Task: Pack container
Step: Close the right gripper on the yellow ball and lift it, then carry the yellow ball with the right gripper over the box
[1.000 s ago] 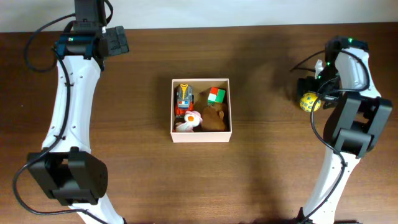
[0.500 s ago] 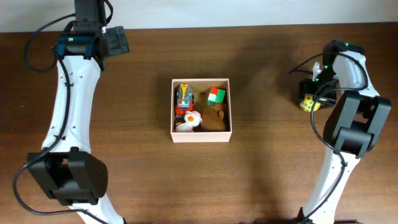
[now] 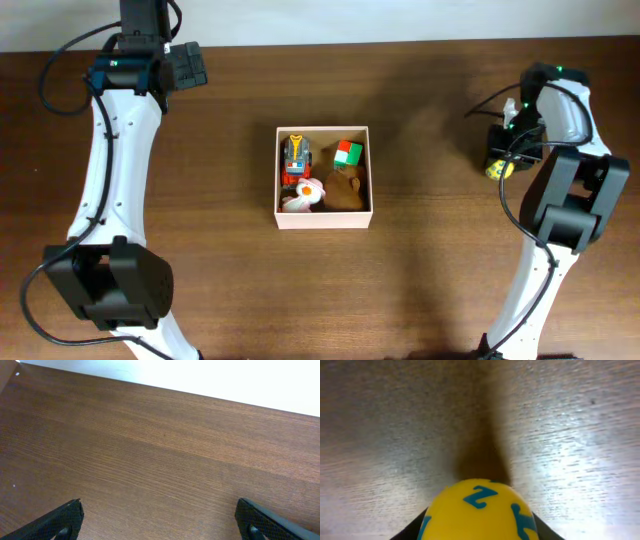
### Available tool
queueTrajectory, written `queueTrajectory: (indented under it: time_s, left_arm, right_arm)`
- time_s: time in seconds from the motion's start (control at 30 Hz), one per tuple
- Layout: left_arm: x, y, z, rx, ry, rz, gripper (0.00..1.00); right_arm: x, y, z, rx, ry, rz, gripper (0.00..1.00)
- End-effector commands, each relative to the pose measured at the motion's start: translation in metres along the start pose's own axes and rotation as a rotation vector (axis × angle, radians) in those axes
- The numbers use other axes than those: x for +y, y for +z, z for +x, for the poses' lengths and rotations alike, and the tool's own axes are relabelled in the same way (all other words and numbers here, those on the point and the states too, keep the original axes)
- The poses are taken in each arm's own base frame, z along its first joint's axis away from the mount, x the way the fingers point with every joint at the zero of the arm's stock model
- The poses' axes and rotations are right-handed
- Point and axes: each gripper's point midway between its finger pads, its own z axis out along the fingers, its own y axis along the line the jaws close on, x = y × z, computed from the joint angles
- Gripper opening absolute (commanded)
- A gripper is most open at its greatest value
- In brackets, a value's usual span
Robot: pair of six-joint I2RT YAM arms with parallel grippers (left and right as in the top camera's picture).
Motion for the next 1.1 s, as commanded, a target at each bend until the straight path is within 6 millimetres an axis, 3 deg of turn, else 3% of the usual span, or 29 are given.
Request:
queueTrajectory:
  time_s: [0.0,0.2,0.37,0.5,0.67,1.07]
  left_arm:
    - [0.002,-0.003,-0.003,-0.010,-0.015,-0.009,0.99]
    - [0.002,-0.003,-0.003,-0.010,-0.015,-0.009,0.99]
    - [0.002,-0.003,-0.003,-0.010,-0.015,-0.009,0.99]
    - [0.002,-0.003,-0.003,-0.010,-0.015,-0.009,0.99]
    - [0.002,-0.003,-0.003,-0.010,-0.015,-0.009,0.99]
    - [0.002,-0.003,-0.003,-0.010,-0.015,-0.009,0.99]
  right_arm:
    - [0.004,-0.027,-0.018,-0.079,-0.002,-0.008,0.42]
    - [0.036,-0.083,-0.028,-0.183,-0.069,-0.005,0.43]
    - [0.094,-0.125,-0.027,-0.279,-0.186,-0.024,0.43]
    - [0.152,-0.149,-0.010,-0.324,-0.300,-0.078,0.42]
    - [0.213,-0.155,0.015,-0.323,-0.423,-0.148,0.43]
    - [0.308,-0.140,0.072,-0.277,-0.639,-0.179,0.43]
